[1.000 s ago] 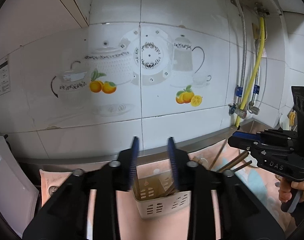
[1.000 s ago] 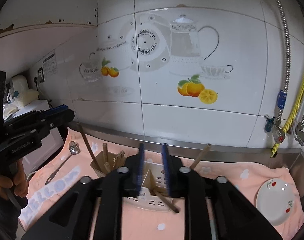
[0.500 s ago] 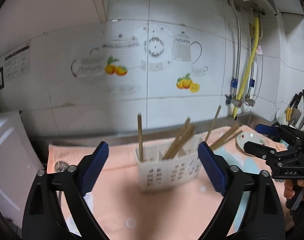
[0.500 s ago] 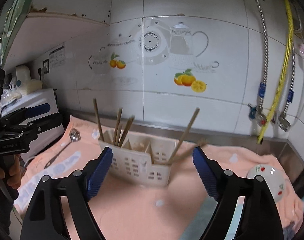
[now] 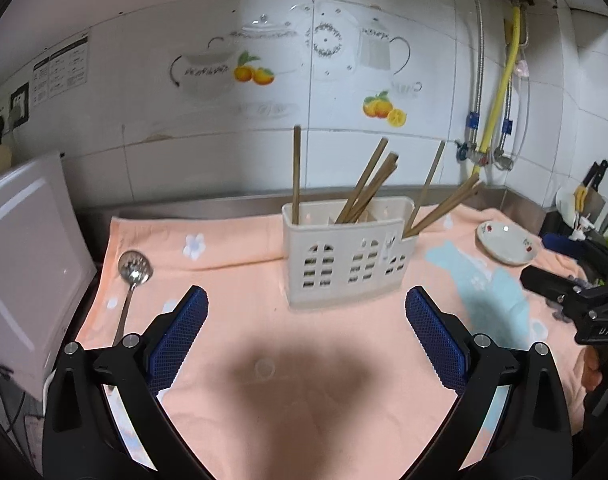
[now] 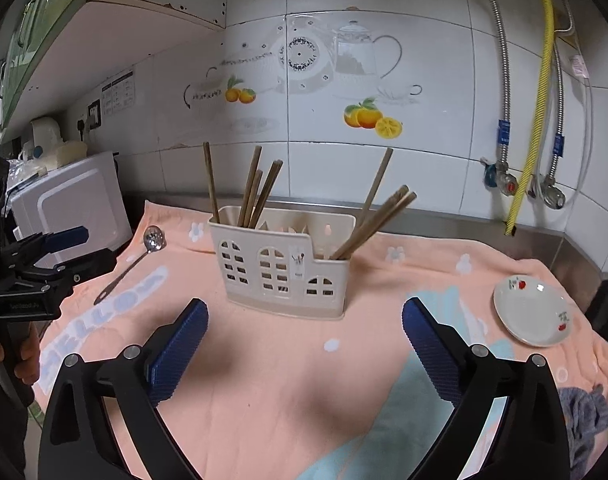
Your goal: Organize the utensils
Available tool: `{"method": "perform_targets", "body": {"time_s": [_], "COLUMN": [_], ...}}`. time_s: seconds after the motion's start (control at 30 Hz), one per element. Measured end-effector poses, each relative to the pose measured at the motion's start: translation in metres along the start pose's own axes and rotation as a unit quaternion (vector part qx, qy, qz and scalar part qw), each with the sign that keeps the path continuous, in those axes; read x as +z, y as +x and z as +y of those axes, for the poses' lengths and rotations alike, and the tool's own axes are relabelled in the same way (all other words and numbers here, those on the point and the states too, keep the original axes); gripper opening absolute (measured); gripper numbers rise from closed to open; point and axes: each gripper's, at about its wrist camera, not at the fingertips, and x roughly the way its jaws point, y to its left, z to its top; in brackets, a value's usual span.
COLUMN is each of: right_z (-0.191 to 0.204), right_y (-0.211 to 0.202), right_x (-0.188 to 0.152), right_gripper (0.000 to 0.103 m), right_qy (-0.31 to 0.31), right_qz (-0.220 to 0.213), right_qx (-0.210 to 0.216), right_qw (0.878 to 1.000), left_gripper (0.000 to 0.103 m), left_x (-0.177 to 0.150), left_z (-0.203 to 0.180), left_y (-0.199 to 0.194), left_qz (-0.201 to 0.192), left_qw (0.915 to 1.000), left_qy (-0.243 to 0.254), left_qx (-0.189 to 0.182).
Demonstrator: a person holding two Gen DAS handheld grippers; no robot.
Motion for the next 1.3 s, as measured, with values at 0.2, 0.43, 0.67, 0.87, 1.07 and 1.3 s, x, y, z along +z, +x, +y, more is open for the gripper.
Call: {"method": "perform_targets", "body": {"time_s": [0.2,0.43,0.67,0.87,1.07,1.3], "right_z": [0.0,0.001,0.0,0.0,0.001,0.002], "right_y": [-0.004,-0.006,-0.007,-0.006,-0.006,-0.007], "right_x": [-0.013,-0.025,-0.032,-0.036,-0.036,-0.038], "right_gripper": [0.095,0.096,0.096,0.096,0.096,0.096], "right_qy": [0.008,0.01,0.01,0.009,0.008,0.007], "right_qz": [0.006,0.013,0.018,0.022,0.023,0.022], "right_qx": [-0.002,-0.006,-0.016,-0.017,-0.02,-0.02], "right_qw": [1.0,1.0,1.0,1.0,1.0,1.0], "left_gripper": [0.098,0.098,0.098,0.098,0.098,0.098], "left_x": [-0.015,-0.022,-0.026,-0.029,-0.034,-0.036], "left_z": [0.0,-0.011,-0.014,-0.014,-0.011,-0.01], "left_y": [-0.004,-0.014,-0.016,-0.014,-0.011,-0.011], "left_qz": [0.012,0.003,0.001,0.004,0.012,0.013], "left_qw": [0.9998,0.9993,0.9995,0.9997,0.9998,0.9999], "left_qy": [-0.001,0.021,0.019,0.014,0.005,-0.003], "left_qx": [0.014,0.03,0.025,0.017,0.012,0.008]}}
